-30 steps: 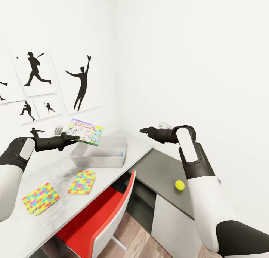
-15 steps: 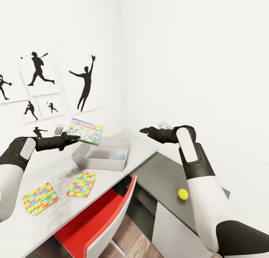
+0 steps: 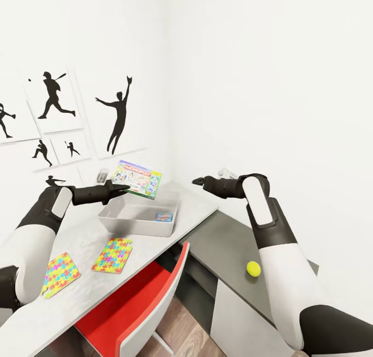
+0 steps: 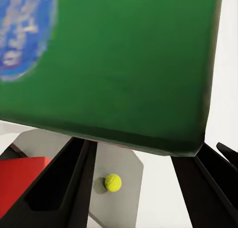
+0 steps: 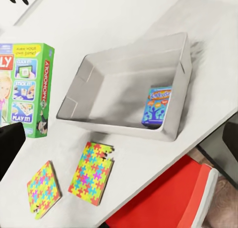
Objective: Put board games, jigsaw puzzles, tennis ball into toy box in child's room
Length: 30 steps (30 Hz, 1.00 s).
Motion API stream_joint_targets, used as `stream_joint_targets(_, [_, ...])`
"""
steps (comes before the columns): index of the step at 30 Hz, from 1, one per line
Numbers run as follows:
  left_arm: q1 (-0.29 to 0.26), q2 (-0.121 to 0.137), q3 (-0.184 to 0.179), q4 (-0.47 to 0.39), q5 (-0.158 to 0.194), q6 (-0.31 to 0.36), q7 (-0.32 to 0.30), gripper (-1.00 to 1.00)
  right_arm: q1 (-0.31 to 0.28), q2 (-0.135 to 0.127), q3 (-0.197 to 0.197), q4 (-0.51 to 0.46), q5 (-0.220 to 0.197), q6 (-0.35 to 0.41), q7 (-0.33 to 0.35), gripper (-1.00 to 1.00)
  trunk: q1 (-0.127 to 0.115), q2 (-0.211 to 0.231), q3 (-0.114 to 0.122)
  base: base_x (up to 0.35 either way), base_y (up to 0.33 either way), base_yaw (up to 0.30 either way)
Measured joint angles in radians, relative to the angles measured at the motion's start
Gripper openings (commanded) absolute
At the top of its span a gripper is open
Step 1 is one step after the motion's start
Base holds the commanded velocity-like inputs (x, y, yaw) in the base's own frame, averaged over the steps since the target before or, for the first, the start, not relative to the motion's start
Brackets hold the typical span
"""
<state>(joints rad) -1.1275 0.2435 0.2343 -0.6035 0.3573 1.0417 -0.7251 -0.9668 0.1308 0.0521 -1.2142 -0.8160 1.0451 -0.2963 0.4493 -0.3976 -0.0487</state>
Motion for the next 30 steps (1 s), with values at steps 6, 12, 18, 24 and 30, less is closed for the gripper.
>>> stream_joint_targets(6, [0.000, 0.000, -0.001, -0.001, -0.003, -0.001, 0.001, -1.00, 0.000, 0.001, 0.008, 0.000, -0.001, 0.000, 0.000, 1.00, 0.000, 0.000, 0.000, 0.120, 0.036, 0.148])
stream_joint_targets(12, [0.000, 0.001, -0.002, -0.001, -0.006, -0.001, 0.002, -1.00, 0.000, -0.001, 0.009, 0.000, -0.001, 0.000, 0.000, 1.00, 0.000, 0.000, 0.000, 0.109, -0.011, 0.222])
stream_joint_targets(18, [0.000, 0.001, -0.002, -0.001, -0.003, 0.000, 0.002, -1.00, 0.000, -0.001, 0.009, 0.000, -0.001, 0.000, 0.003, 1.00, 0.000, 0.000, 0.000, 0.153, -0.091, 0.036])
stream_joint_targets(24, [0.000, 0.002, -0.001, -0.001, -0.004, 0.000, 0.002, -1.00, 0.000, -0.005, 0.008, 0.000, 0.000, 0.000, 0.034, 1.00, 0.000, 0.000, 0.000, 0.179, -0.050, 0.019])
stream_joint_targets(30, [0.000, 0.002, -0.001, -0.001, -0.006, -0.001, 0.002, -1.00, 0.000, -0.007, 0.008, 0.000, 0.001, 0.000, 0.044, 1.00, 0.000, 0.000, 0.000, 0.184, 0.002, 0.212])
